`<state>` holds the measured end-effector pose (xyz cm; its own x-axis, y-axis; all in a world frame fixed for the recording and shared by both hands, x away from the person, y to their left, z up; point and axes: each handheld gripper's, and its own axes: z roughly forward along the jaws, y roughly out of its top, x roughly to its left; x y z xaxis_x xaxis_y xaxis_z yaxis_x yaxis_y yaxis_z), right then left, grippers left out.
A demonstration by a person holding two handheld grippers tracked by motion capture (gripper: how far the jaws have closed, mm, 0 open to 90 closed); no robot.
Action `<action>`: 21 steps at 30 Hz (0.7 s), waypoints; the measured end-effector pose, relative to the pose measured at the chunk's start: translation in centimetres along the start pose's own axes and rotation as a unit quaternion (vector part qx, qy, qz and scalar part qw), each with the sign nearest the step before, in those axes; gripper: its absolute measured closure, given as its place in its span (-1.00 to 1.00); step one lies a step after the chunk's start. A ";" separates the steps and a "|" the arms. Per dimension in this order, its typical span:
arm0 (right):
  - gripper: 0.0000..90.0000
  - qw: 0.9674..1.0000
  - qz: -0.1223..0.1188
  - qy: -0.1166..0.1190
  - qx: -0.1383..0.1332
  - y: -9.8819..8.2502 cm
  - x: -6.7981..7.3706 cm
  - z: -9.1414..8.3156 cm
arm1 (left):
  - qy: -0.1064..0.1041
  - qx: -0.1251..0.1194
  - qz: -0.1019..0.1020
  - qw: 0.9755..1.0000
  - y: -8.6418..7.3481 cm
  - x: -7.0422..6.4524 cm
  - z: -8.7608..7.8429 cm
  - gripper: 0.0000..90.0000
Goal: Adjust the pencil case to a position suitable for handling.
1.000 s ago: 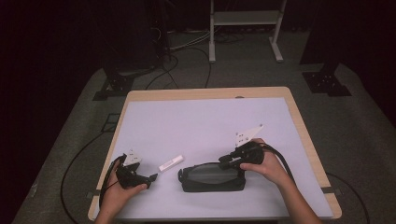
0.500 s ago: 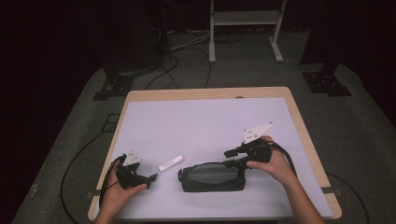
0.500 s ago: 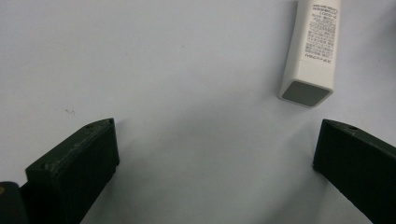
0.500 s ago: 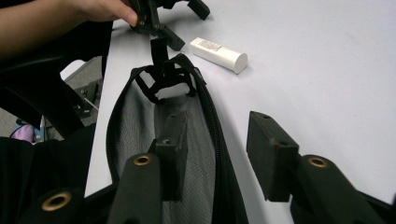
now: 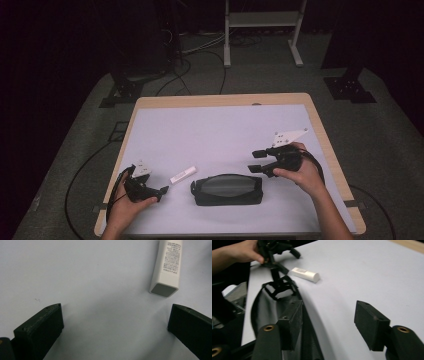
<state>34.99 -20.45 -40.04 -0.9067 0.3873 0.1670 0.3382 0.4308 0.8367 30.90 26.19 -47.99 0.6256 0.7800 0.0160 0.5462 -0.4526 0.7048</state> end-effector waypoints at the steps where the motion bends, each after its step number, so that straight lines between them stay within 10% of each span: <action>1: -0.20 1.000 0.000 0.000 0.000 0.0 0.0 0.0 | 0.000 0.000 0.000 1.000 0.0 0.0 0.0 -1.00; 8: -0.42 0.998 0.018 -0.062 -0.015 -0.8 -0.5 -0.9 | 0.000 0.000 0.000 1.000 0.0 0.0 0.0 -1.00; 21: -0.50 0.982 0.054 -0.180 0.011 -4.1 -1.6 -2.5 | 0.000 0.000 0.000 1.000 0.0 0.0 0.0 -1.00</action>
<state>34.43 -24.84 -42.40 -0.7181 0.6937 0.0552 0.4370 0.3878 0.8116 30.90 26.19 -47.99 0.6256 0.7800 0.0158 0.5465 -0.4526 0.7047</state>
